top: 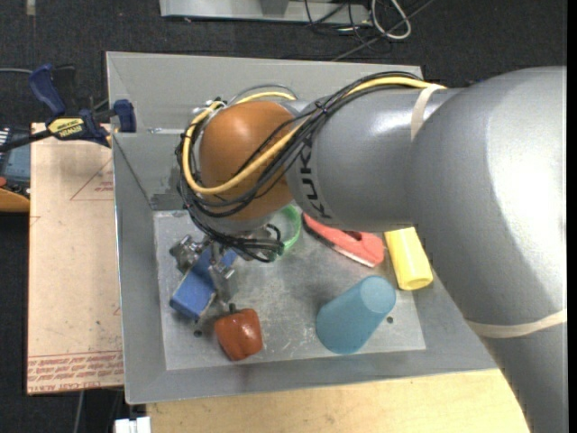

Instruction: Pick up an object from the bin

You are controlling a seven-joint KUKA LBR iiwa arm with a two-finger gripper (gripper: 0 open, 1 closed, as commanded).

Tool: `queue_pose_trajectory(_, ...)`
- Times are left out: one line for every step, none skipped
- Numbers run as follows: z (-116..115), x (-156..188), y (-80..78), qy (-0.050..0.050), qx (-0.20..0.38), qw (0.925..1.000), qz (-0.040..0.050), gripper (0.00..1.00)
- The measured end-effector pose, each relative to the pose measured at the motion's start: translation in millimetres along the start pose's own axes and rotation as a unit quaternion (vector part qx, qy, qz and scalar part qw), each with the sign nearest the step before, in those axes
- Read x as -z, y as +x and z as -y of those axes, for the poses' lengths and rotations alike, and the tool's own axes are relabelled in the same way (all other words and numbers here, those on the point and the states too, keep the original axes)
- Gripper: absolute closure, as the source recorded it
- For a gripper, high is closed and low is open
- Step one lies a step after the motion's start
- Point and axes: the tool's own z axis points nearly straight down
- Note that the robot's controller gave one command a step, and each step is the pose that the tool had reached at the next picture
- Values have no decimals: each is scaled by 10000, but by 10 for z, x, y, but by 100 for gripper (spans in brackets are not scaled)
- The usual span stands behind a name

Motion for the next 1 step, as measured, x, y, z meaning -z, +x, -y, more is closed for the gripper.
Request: queue_pose_trajectory(-3,32,-4,-3,-9,10000,12,100)
